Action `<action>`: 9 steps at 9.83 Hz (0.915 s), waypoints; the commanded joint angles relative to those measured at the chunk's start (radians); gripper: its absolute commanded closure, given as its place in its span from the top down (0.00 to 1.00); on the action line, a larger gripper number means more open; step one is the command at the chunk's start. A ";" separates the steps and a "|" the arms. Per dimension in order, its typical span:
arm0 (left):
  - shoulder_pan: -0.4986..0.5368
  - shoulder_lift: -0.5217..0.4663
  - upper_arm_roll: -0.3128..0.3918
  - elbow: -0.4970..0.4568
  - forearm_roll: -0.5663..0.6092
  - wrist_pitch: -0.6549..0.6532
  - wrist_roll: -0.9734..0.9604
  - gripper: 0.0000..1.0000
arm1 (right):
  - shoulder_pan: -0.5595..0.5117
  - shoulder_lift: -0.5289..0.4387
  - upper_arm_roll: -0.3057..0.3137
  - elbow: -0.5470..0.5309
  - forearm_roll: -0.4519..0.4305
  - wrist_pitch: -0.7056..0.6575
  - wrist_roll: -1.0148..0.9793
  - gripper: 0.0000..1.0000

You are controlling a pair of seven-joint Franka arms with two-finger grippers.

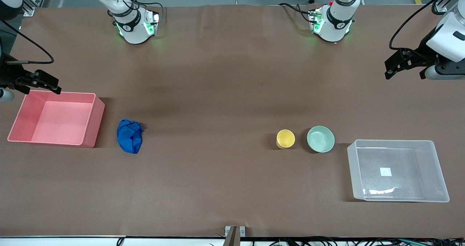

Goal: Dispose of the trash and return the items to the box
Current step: 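Reach the right gripper to the blue cloth while the left gripper reaches the bowl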

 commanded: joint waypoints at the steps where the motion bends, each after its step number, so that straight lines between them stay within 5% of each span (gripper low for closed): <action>1: 0.003 0.017 -0.005 -0.004 0.016 -0.003 -0.002 1.00 | -0.004 -0.018 0.003 -0.018 0.003 0.009 -0.009 1.00; 5: 0.008 0.105 -0.005 0.018 0.007 0.045 -0.005 1.00 | -0.004 -0.018 0.003 -0.018 0.003 0.012 -0.009 1.00; 9: -0.003 0.188 -0.005 -0.109 0.004 0.274 -0.096 1.00 | -0.004 -0.010 0.002 -0.024 0.003 0.036 -0.009 1.00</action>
